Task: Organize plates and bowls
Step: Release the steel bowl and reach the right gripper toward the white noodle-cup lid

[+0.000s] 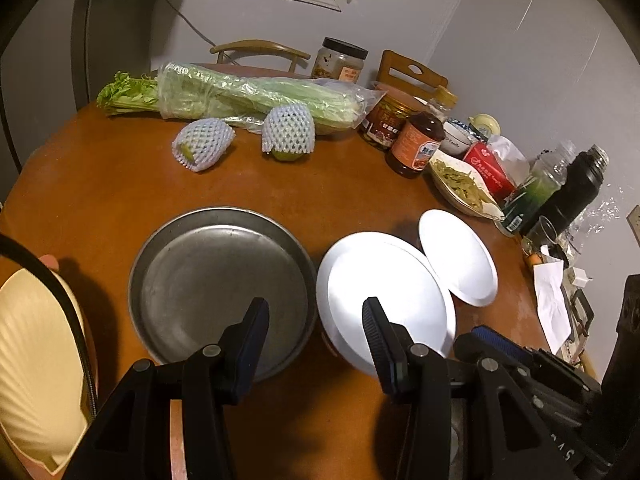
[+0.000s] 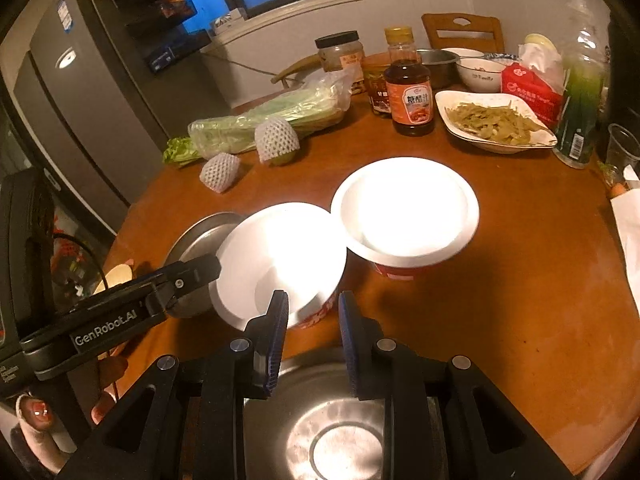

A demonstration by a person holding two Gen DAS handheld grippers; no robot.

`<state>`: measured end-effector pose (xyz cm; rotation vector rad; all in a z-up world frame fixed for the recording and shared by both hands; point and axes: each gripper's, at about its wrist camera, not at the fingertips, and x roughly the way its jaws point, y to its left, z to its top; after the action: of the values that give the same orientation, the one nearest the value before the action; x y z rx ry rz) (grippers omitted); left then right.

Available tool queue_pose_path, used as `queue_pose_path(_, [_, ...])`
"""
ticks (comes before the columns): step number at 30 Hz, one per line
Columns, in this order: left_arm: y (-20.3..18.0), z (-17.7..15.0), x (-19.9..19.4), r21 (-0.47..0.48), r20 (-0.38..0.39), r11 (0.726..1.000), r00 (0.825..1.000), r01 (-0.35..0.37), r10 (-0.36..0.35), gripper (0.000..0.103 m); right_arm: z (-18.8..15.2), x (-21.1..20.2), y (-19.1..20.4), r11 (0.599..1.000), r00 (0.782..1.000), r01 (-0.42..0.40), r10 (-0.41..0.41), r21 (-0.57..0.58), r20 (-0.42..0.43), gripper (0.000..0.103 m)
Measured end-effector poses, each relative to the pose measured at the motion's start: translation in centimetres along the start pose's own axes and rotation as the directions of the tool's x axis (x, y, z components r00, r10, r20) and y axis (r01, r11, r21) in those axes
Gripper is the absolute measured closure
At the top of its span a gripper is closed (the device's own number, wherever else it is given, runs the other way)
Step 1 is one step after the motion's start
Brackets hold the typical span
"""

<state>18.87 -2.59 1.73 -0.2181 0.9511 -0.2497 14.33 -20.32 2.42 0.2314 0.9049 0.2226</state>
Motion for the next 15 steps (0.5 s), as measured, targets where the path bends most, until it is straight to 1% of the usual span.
queue_pose_path(2, [0.0,0.2,0.5,-0.002,-0.008,1.000,1.000,-0.004,0.004,0.055,0.2,0.7,0.0,1.000,1.000,0.012,-0.011,0.001,-0.010,0.077])
queue_pose_path(10, [0.2,0.6,2.0,-0.007,-0.018,1.000,1.000,0.018,-0.018,0.055,0.3,2.0,0.1,1.000,1.000,0.019,-0.019,-0.012,-0.020,0.077])
queue_pose_path(11, [0.2,0.6,2.2,-0.009,-0.019,1.000,1.000,0.017,-0.017,0.057,0.4,2.2,0.1,1.000,1.000,0.022,-0.022,-0.015,-0.020,0.077])
queue_pose_path(13, [0.2,0.6,2.5,-0.008,-0.024,1.000,0.999,0.022,-0.022,0.064,0.3,2.4,0.2,0.999,0.999,0.027,-0.027,-0.022,-0.019,0.077])
queue_pose_path(15, [0.0,0.5,2.7,-0.001,-0.024,1.000,0.999,0.023,-0.023,0.076,0.3,2.4,0.4,0.999,0.999,0.040,-0.040,-0.037,-0.008,0.077])
